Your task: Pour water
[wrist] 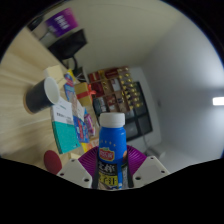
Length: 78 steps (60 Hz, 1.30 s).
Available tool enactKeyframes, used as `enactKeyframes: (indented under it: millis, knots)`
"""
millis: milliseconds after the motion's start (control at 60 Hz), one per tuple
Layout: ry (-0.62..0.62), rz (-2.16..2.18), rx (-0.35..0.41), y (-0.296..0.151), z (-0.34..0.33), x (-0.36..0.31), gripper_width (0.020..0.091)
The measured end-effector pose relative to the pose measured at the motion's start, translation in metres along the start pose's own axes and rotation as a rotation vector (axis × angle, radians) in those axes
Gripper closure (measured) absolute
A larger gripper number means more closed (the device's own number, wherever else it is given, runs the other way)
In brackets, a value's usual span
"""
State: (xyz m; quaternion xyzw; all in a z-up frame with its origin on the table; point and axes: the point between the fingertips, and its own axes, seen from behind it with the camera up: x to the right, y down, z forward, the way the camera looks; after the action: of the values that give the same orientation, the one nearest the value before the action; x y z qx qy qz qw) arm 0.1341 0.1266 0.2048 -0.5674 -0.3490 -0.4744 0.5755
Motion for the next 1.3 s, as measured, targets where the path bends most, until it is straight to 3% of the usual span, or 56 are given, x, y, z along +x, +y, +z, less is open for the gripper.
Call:
enactKeyframes:
  millis: [100, 300, 650, 750, 933, 1000, 1083, 1300]
  knots:
    - [0.009, -0.272, 0.042, -0.059, 0.019, -0.020, 0.0697]
    - [0.120, -0.877, 0.158, -0.123, 0.013, -0.022, 0.0701]
    - [0.080, -1.055, 0.154, -0.116, 0.041, -0.038, 0.0702]
    - [0.081, -0.775, 0.149, -0.117, 0.039, -0.024, 0.0699]
    - [0.042, 0.273, 0.117, -0.085, 0.033, 0.011, 0.0701]
    - [0.001, 0.630, 0.109, -0.065, 0.031, 0.002, 0.0701]
    - [-0.046, 1.022, 0.045, -0.035, 0.030, -0.031, 0.0703]
    - [-0.136, 1.366, -0.045, 0.017, 0.042, -0.067, 0.0702]
